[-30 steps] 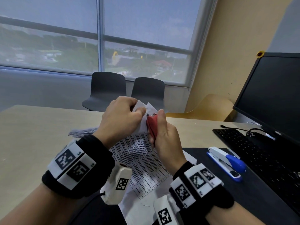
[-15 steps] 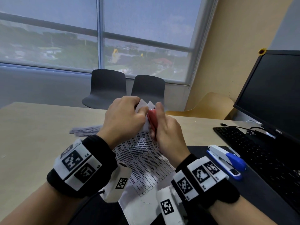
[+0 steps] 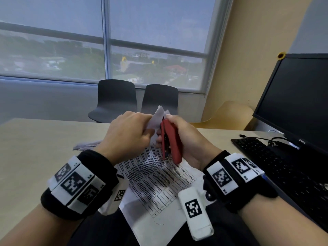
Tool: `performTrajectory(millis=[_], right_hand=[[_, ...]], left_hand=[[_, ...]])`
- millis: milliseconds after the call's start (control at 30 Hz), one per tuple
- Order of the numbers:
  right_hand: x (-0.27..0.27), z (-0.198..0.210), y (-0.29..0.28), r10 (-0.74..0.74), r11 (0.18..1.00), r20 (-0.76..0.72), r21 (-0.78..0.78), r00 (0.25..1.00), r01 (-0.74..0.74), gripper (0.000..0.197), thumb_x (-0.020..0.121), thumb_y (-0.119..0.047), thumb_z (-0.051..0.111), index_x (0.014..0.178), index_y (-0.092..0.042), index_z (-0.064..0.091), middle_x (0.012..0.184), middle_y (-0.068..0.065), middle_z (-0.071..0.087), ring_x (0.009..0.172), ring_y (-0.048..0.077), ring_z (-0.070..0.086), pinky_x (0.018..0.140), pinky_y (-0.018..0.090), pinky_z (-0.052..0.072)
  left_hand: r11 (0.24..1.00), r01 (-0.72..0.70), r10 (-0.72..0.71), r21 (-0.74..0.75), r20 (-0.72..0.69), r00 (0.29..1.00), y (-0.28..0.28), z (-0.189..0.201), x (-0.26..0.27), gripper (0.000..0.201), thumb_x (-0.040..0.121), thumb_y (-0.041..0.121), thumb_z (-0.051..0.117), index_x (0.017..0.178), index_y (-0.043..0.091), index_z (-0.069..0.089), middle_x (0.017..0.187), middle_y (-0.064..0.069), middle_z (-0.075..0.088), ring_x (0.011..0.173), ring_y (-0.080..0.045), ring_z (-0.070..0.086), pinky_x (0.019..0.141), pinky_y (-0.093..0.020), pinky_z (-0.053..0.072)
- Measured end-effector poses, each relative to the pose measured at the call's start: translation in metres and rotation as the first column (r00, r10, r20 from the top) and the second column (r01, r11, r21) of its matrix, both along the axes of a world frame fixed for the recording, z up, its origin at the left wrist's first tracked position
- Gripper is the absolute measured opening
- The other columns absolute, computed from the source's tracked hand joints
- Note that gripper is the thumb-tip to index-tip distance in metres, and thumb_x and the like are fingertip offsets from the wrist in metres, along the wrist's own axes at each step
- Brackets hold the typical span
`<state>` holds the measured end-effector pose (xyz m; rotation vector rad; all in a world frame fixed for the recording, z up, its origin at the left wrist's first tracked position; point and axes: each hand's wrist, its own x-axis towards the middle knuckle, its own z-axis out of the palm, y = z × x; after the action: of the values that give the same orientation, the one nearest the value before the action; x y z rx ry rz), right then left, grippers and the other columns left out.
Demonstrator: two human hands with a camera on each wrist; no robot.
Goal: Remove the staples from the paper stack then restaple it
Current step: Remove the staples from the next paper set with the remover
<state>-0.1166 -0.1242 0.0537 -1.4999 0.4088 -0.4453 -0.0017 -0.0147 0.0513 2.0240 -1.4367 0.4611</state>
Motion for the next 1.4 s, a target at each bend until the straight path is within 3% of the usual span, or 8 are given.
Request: performTrajectory(millis=[167, 267, 333, 600, 867, 1000, 1233, 1400], right_hand=[[0.014, -0.002, 0.003, -0.214, 0.973, 0.018, 0.093, 0.977, 0.211, 0.059, 0.094, -0.066, 0.039, 0.065, -0.016, 0.049, 0.050, 0.001, 0.041, 0.040, 0.013, 0.038, 0.039, 0.019, 0.035], [0.022, -0.004, 0.002, -0.308, 0.945, 0.047, 0.134, 0.950, 0.299, 0.059, 0.097, -0.060, 0.032, 0.060, -0.017, 0.047, 0.046, 0.001, 0.039, 0.039, 0.015, 0.036, 0.039, 0.021, 0.032], [0.025, -0.007, -0.004, -0.375, 0.914, 0.046, -0.148, 0.926, 0.378, 0.063, 0.096, -0.062, 0.029, 0.055, -0.018, 0.050, 0.048, 0.003, 0.048, 0.047, 0.021, 0.046, 0.049, 0.030, 0.040], [0.007, -0.017, -0.012, -0.443, 0.280, 0.232, -0.882, 0.866, 0.379, 0.058, 0.102, -0.056, 0.027, 0.069, -0.015, 0.052, 0.062, 0.004, 0.060, 0.060, 0.029, 0.056, 0.057, 0.039, 0.045], [0.000, -0.001, -0.004, -0.610, -0.163, 0.170, -0.983, 0.774, 0.087, 0.051, 0.104, -0.048, 0.021, 0.082, -0.016, 0.054, 0.078, 0.011, 0.068, 0.078, 0.032, 0.061, 0.074, 0.042, 0.034], [-0.009, 0.000, -0.005, -0.696, -0.336, 0.157, -0.934, 0.701, -0.125, 0.057, 0.103, -0.044, 0.020, 0.074, -0.014, 0.059, 0.061, 0.006, 0.057, 0.060, 0.025, 0.047, 0.067, 0.038, 0.025], [-0.051, -0.003, -0.043, -0.737, -0.167, -0.088, -0.937, 0.670, -0.308, 0.055, 0.098, -0.028, 0.009, 0.080, -0.016, 0.060, 0.065, 0.002, 0.040, 0.069, 0.030, 0.049, 0.065, 0.036, 0.035], [-0.065, -0.029, -0.082, -0.665, 0.336, -0.406, -0.912, 0.627, -0.233, 0.070, 0.098, -0.062, 0.022, 0.065, -0.014, 0.060, 0.071, 0.008, 0.062, 0.077, 0.030, 0.060, 0.071, 0.034, 0.044]], left_hand=[[0.999, 0.025, -0.026, -0.021, -0.039, 0.999, 0.001, -0.001, -0.007, 0.031, 0.088, 0.021, 0.065, 0.060, 0.018, 0.051, 0.052, 0.006, 0.049, 0.054, -0.018, 0.045, 0.053, -0.032, 0.028], [0.998, 0.052, -0.057, -0.043, -0.135, 0.989, 0.001, -0.002, -0.005, 0.042, 0.086, 0.018, 0.068, 0.051, 0.020, 0.045, 0.046, 0.003, 0.043, 0.049, -0.017, 0.039, 0.050, -0.032, 0.028], [0.997, 0.052, -0.062, -0.054, -0.188, 0.980, 0.001, -0.001, -0.002, 0.031, 0.087, 0.020, 0.068, 0.058, 0.014, 0.057, 0.051, 0.000, 0.053, 0.051, -0.022, 0.047, 0.051, -0.034, 0.037], [0.999, -0.009, 0.001, -0.044, -0.174, 0.985, -0.002, -0.001, -0.011, 0.030, 0.087, 0.021, 0.066, 0.060, 0.011, 0.056, 0.052, 0.000, 0.051, 0.052, -0.020, 0.046, 0.050, -0.029, 0.027], [0.993, -0.118, 0.119, 0.009, -0.058, 0.991, -0.009, -0.004, -0.023, 0.036, 0.081, 0.017, 0.061, 0.051, 0.013, 0.041, 0.051, 0.000, 0.044, 0.059, -0.029, 0.045, 0.054, -0.033, 0.026], [0.987, -0.145, 0.139, 0.066, 0.093, 0.986, -0.010, -0.011, -0.034, 0.023, 0.084, 0.026, 0.055, 0.064, 0.016, 0.051, 0.063, -0.001, 0.049, 0.065, -0.029, 0.049, 0.058, -0.033, 0.032], [0.986, -0.136, 0.117, 0.101, 0.175, 0.978, -0.009, -0.007, -0.039, 0.017, 0.085, 0.028, 0.053, 0.070, 0.020, 0.049, 0.075, -0.003, 0.060, 0.072, -0.032, 0.057, 0.058, -0.033, 0.034], [0.971, -0.188, 0.165, 0.149, 0.153, 0.974, -0.008, -0.005, -0.035, 0.021, 0.086, 0.031, 0.052, 0.068, 0.020, 0.048, 0.063, 0.003, 0.042, 0.070, -0.029, 0.049, 0.060, -0.033, 0.032]])
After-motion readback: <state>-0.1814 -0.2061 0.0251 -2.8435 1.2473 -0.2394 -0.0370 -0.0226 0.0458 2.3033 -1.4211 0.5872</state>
